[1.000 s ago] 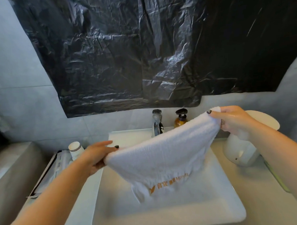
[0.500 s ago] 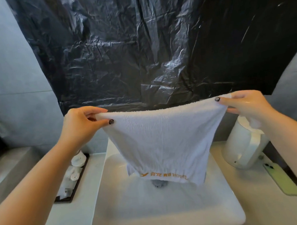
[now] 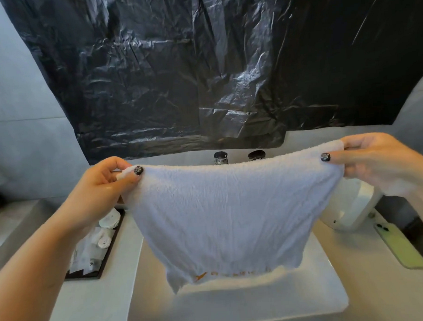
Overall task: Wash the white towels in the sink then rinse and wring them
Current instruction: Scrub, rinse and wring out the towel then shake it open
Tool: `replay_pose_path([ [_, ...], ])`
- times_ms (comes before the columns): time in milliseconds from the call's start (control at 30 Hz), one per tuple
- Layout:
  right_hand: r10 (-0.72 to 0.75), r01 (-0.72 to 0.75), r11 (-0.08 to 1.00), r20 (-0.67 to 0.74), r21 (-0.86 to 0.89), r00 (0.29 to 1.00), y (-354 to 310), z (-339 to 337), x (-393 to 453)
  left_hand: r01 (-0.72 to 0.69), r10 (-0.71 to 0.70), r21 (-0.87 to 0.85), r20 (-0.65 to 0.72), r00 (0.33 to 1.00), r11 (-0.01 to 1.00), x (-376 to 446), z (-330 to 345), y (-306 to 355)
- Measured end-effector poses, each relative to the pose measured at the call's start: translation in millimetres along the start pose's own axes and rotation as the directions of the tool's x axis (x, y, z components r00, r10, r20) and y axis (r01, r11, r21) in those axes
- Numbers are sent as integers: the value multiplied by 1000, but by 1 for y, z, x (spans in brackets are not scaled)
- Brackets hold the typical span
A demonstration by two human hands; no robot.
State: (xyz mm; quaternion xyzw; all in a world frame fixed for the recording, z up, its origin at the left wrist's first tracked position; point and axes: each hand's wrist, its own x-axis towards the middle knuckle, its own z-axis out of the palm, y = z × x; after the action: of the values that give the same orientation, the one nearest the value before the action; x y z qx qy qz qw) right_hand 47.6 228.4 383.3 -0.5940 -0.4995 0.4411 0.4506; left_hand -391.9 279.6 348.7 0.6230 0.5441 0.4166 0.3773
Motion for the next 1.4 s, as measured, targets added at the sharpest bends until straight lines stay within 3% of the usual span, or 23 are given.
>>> replay_pose_path([
  [100,130,-134,985,-43,-107,991,20,7,14,109,-122,93,143,982,990,10,5,-11],
  [200,218,-228,964,-84,-135,972,52,21,29,191,-212,126,188,959,974,21,22,-37],
  [367,160,-170,985,-281,-12,946,84,34,56,163,-163,69,-10,987,984,43,44,-63],
  [533,62,-61,998,-338,12,939,88,31,63,77,-74,20,-108,991,997,52,45,-57],
  [667,85,-95,995,-200,-40,976,97,21,40,88,-80,-50,138,987,995,24,33,-68],
  [767,227,-229,963,-31,-145,973,120,10,15,222,-192,-56,329,925,973,-13,29,-99],
  [867,430,-352,880,220,-318,876,145,9,-4,387,-336,0,494,802,922,-41,37,-134],
  [933,529,-425,829,265,-363,806,159,17,-6,469,-423,59,543,725,881,-50,47,-152],
  [1033,553,-458,800,180,-387,814,182,32,10,540,-519,104,474,711,835,-41,65,-170],
  [1100,527,-487,798,18,-354,850,199,44,31,528,-539,136,349,766,838,-24,79,-182],
  [1200,402,-465,791,-235,-398,885,226,64,63,465,-514,350,58,856,813,5,100,-203],
  [1300,404,-466,652,-245,-598,881,247,85,79,449,-504,565,-68,861,692,12,128,-227],
  [1400,492,-557,701,-263,-446,830,267,101,81,548,-595,503,-81,800,668,2,149,-237],
])
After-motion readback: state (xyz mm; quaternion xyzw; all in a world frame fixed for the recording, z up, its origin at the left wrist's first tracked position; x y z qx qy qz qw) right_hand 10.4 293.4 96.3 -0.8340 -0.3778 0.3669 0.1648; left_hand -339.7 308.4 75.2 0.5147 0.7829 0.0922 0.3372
